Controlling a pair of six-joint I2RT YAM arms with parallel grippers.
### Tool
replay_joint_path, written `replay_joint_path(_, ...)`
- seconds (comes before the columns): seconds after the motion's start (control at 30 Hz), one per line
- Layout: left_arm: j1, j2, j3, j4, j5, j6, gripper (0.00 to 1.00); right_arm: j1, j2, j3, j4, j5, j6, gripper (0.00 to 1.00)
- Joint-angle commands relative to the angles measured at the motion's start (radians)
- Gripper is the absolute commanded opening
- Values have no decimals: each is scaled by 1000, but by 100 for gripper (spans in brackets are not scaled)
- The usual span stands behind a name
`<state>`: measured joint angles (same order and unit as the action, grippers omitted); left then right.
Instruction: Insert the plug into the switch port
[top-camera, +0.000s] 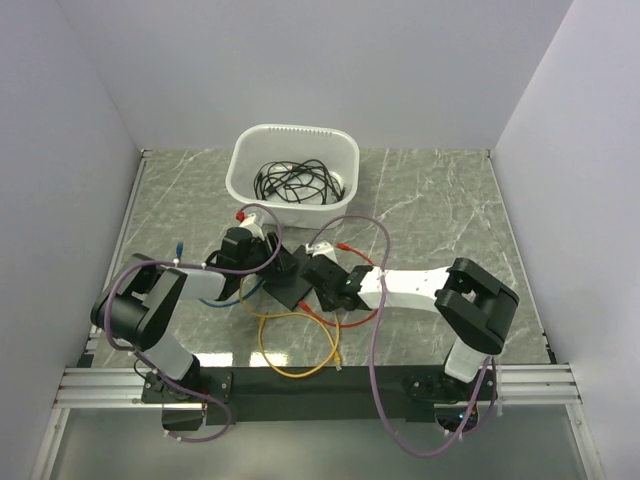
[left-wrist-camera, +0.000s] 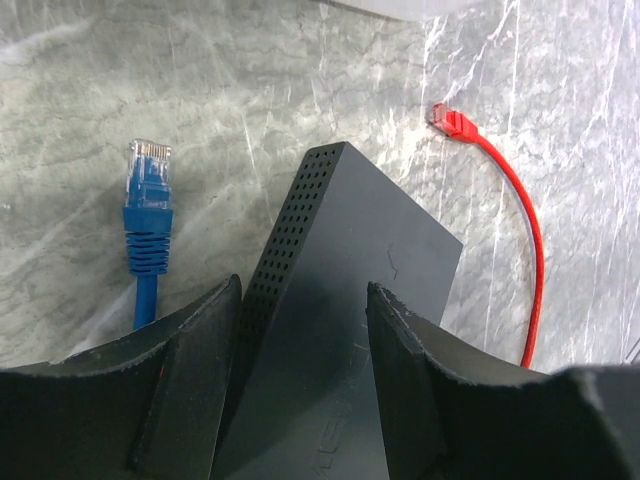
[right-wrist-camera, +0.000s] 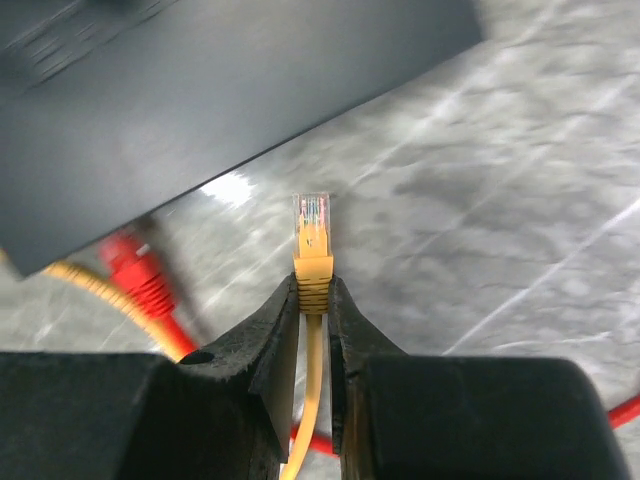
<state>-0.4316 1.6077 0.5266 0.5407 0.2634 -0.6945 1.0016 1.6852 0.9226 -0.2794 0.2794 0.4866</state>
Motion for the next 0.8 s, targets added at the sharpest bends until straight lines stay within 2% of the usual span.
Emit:
replay_joint_path(0.0, -4, -57, -16, 18, -30, 23, 59, 49, -38, 4, -3, 6, -39, 0)
replay_joint_path(0.23, -4, -92, -42, -2, -56, 38, 57, 100, 24, 51, -14, 11, -56, 0)
replay_joint_path(0.77, -4, -72, -109, 71, -35, 20, 52, 104, 71, 101, -23, 14, -68, 0)
